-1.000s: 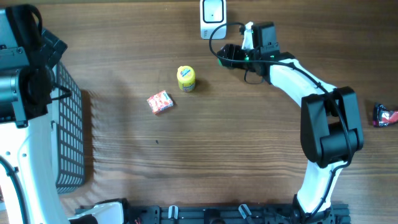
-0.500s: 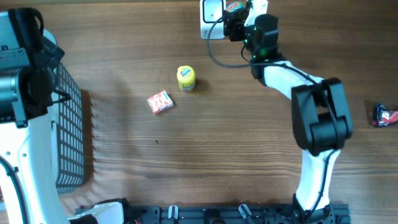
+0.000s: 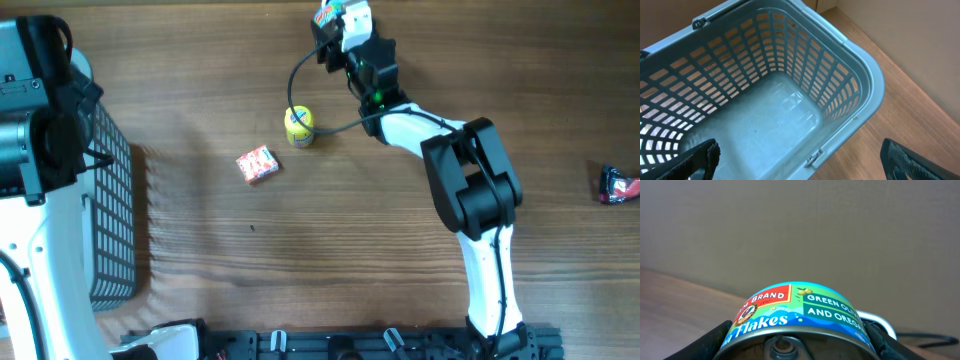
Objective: Scan the item barcode
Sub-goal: 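Hold the tin can label in front of the scanner window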
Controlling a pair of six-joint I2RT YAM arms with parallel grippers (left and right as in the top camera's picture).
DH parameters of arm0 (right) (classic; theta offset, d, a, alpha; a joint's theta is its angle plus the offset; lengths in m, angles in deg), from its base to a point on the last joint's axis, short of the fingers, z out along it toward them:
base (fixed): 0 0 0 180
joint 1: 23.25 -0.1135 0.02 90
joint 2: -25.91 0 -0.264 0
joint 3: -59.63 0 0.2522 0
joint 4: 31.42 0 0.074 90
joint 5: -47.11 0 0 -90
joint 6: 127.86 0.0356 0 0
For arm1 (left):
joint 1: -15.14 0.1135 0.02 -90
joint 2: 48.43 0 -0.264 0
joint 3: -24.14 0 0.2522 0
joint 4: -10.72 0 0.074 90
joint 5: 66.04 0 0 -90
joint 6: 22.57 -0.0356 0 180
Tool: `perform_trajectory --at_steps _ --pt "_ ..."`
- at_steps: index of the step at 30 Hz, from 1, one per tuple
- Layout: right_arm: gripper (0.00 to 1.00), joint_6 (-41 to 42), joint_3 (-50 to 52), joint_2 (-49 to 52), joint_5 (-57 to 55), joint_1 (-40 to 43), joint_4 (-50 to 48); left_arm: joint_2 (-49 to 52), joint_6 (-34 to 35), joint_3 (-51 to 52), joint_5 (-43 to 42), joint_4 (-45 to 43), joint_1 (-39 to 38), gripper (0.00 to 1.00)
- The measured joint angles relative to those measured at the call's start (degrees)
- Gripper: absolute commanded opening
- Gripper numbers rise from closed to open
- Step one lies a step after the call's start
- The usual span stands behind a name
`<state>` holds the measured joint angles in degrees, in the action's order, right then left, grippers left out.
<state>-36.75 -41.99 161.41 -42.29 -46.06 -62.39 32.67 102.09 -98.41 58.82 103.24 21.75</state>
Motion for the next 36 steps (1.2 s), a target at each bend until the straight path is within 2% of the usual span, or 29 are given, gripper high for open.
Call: perform_trajectory --at_steps 7,27,33,36 --pt "0.56 -2.4 -9.6 7.8 -1.2 0.2 4.1 0.0 0.0 0.0 0.0 1.2 0.0 1.00" --pt "0.56 -11.9 -10.9 8.7 -3.9 0.4 3.9 0.0 0.0 0.0 1.3 3.7 0.0 1.00" --pt "0.53 -13.4 -11.6 8.2 -4.5 -0.3 8.5 0.0 0.0 0.0 1.8 4.5 0.0 1.00" --pt "0.53 -13.5 -11.6 5.9 -4.5 -0.4 14.1 0.0 0.0 0.0 1.8 5.0 0.0 1.00"
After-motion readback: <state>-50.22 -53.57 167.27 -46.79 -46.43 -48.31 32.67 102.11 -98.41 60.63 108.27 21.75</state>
